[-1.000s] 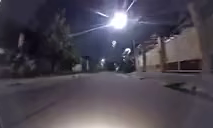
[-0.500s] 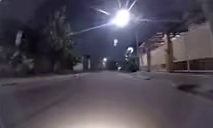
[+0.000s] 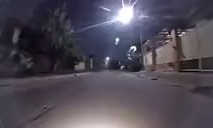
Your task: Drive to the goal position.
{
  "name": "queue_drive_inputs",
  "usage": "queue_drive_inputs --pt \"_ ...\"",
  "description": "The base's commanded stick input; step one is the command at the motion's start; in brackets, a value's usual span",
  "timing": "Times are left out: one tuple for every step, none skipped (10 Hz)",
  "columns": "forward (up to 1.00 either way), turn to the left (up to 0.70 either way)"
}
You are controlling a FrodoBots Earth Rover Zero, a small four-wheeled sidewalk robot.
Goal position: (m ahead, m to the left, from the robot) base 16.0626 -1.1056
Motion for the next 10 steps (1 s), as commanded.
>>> queue_drive_inputs --pt "1.0 -0.17" --pt "1.0 -0.22" --pt "1.0 -0.03" --pt "1.0 0.0" --pt "1.0 0.0" --pt "1.0 0.0" --pt "1.0 0.0" --pt "0.79 0.0" --pt "0.02 0.0" --pt "0.0 0.0"
